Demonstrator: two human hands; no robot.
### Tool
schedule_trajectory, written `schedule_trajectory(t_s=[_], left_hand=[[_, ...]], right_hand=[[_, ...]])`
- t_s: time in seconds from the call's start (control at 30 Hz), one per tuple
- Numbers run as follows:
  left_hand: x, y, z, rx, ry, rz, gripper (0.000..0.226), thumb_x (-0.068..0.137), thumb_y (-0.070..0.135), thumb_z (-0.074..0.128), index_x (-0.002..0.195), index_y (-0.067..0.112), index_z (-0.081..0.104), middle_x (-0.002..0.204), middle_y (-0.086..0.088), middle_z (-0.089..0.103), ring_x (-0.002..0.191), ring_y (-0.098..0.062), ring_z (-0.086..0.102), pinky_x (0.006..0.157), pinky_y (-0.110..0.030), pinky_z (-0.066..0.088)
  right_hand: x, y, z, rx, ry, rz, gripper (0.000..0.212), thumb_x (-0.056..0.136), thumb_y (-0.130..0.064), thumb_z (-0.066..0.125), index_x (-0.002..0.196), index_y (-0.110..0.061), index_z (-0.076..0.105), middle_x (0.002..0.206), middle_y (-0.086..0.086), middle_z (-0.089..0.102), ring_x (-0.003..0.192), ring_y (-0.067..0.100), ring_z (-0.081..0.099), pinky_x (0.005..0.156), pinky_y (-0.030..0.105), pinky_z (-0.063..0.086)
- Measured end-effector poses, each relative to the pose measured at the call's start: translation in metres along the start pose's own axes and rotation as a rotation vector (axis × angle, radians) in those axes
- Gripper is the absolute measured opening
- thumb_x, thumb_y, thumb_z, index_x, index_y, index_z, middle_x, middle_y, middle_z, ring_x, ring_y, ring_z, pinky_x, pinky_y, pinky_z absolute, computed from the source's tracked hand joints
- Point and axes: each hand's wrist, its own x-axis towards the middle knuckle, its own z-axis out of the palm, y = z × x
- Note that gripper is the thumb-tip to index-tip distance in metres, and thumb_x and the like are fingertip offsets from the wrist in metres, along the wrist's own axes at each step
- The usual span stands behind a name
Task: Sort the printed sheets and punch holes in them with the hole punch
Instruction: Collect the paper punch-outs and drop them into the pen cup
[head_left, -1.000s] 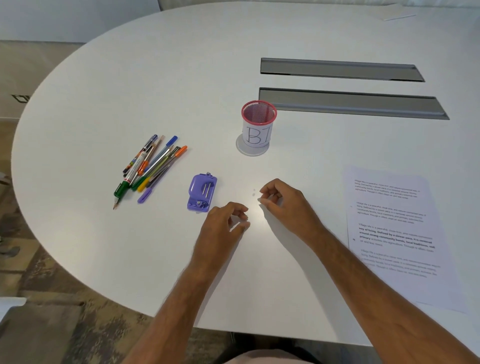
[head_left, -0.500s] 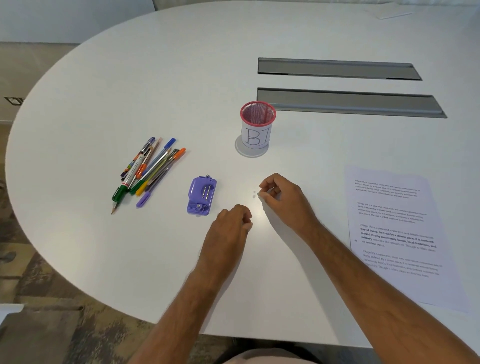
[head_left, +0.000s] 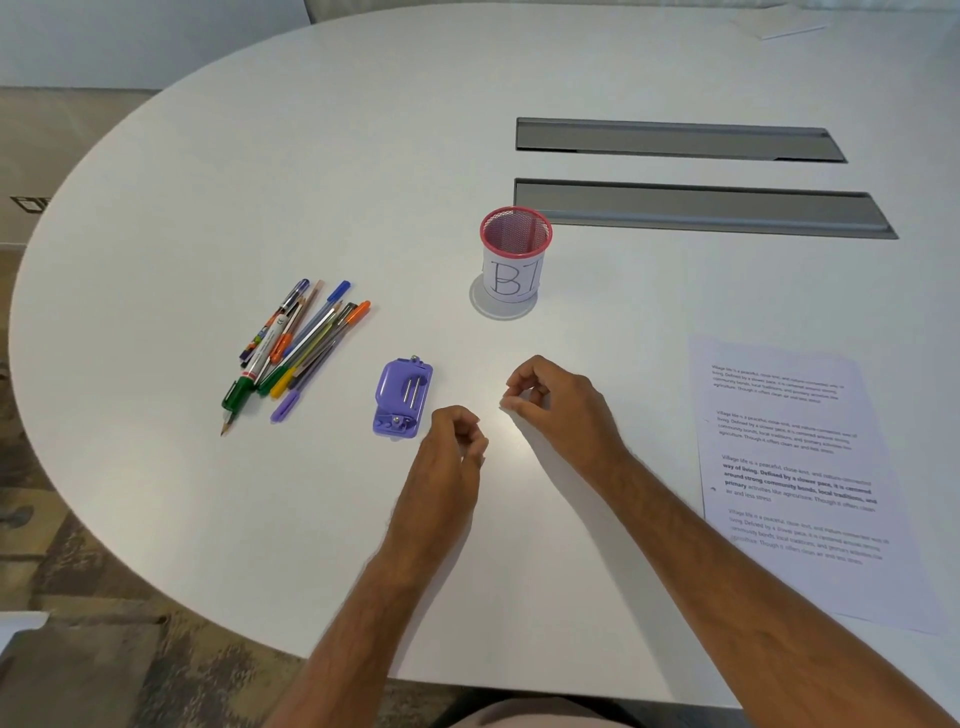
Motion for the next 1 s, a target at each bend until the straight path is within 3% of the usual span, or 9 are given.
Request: schedule_trajectory(t_s=[0.13,0.27,0.4,0.53,0.6,0.7,1.0], left_hand=[[0.004,-0.004,-0.006,-0.123,0.046,-0.004,0.026,0.101,0.001,0.055,0.108,0.026,0.050,0.099,0.007,0.064,0.089,-0.007,0.065,0.076,-0.011,0.050],[0.014,-0.005,-0.010,-0.293,0.069,-0.033,0.038,0.098,-0.008,0.055,0.108,0.028,0.049,0.092,0.003,0.066,0.085,-0.010,0.072,0.077,-0.017,0.056],[0.027,-0.002,-0.015,-0.392,0.075,-0.032,0.038,0.095,-0.007,0.065,0.105,0.026,0.050,0.083,0.010,0.069,0.081,-0.013,0.076,0.068,-0.024,0.061],[0.042,0.008,-0.018,-0.428,0.067,-0.034,0.036,0.093,-0.007,0.069,0.104,0.023,0.052,0.091,-0.005,0.071,0.083,-0.020,0.078,0.067,-0.033,0.065],[0.052,0.014,-0.020,-0.415,0.076,-0.023,0.037,0.091,-0.006,0.072,0.104,0.023,0.054,0.093,-0.009,0.074,0.082,-0.020,0.079,0.070,-0.029,0.064],[0.071,0.024,-0.021,-0.427,0.063,0.006,0.040,0.087,-0.004,0.077,0.104,0.025,0.055,0.089,0.001,0.077,0.078,-0.015,0.077,0.072,-0.024,0.061],[0.147,0.077,-0.032,-0.411,0.039,0.169,0.045,0.077,0.010,0.081,0.107,0.029,0.053,0.092,0.001,0.078,0.084,-0.017,0.078,0.074,-0.025,0.060]], right_hand=[[0.001,0.000,0.000,-0.083,-0.050,-0.043,0.017,0.093,-0.037,0.072,0.094,-0.035,0.056,0.083,-0.023,0.067,0.083,-0.004,0.062,0.066,0.020,0.045],[0.003,0.001,-0.001,-0.069,-0.140,-0.069,0.018,0.099,-0.030,0.063,0.096,-0.039,0.048,0.091,-0.019,0.064,0.089,-0.005,0.058,0.070,0.019,0.043],[0.005,0.005,-0.009,0.191,-0.111,-0.037,0.013,0.103,-0.016,0.059,0.101,-0.026,0.052,0.095,-0.008,0.064,0.083,0.007,0.060,0.075,0.023,0.048],[0.014,0.003,-0.023,0.423,-0.079,0.005,0.017,0.102,-0.001,0.058,0.099,-0.017,0.053,0.095,0.001,0.061,0.084,0.015,0.061,0.073,0.028,0.057],[0.022,-0.001,-0.032,0.497,-0.046,0.005,0.022,0.100,0.004,0.059,0.095,-0.017,0.053,0.095,0.008,0.063,0.086,0.016,0.062,0.071,0.025,0.057],[0.040,-0.009,-0.047,0.570,0.028,0.015,0.030,0.096,0.008,0.065,0.089,-0.018,0.052,0.092,0.021,0.065,0.079,0.021,0.064,0.067,0.029,0.058],[0.107,-0.027,-0.088,0.586,0.112,-0.114,0.034,0.089,0.007,0.075,0.084,-0.016,0.050,0.086,0.010,0.072,0.065,0.012,0.066,0.059,0.027,0.055]])
